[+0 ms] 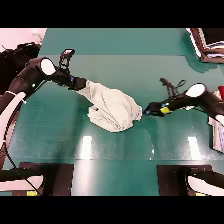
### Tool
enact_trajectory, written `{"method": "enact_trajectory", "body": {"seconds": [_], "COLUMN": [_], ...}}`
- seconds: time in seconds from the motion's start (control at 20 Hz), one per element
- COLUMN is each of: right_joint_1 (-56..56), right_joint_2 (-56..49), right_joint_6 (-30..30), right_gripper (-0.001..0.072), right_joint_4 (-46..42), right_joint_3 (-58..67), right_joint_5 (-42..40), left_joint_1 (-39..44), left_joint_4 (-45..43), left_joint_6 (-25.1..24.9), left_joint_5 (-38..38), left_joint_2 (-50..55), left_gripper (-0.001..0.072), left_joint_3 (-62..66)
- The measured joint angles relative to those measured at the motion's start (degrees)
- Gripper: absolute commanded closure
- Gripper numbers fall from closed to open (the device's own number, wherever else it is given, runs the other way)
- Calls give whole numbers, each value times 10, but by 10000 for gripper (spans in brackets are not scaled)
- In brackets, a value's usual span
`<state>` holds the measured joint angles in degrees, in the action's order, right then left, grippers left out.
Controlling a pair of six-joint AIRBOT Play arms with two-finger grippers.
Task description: Fold the shirts.
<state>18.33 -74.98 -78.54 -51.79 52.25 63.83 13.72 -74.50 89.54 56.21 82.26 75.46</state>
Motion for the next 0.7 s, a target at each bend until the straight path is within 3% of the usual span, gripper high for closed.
{"method": "enact_trajectory", "body": {"seconds": [0.3, 0.35, 0.4, 0.45, 0.7], "right_joint_1": [46, 48, 50, 51, 41], "right_joint_2": [-86, -95, -103, -108, -85], "right_joint_6": [5, 6, 6, 7, 22], "right_gripper": [354, 456, 636, 691, 693], "right_joint_4": [21, 22, 22, 22, 22], "right_joint_3": [43, 46, 49, 50, 57], "right_joint_5": [-28, -28, -28, -27, -45], "left_joint_1": [0, 0, 0, 0, 0], "left_joint_4": [0, -1, -1, -1, -13], "left_joint_6": [0, 0, 0, 0, 0], "left_joint_5": [3, 3, 3, 3, 2], "left_joint_2": [0, 0, 0, 0, -22], "left_gripper": [678, 678, 678, 679, 679], "left_joint_3": [3, 3, 3, 3, 12]}}
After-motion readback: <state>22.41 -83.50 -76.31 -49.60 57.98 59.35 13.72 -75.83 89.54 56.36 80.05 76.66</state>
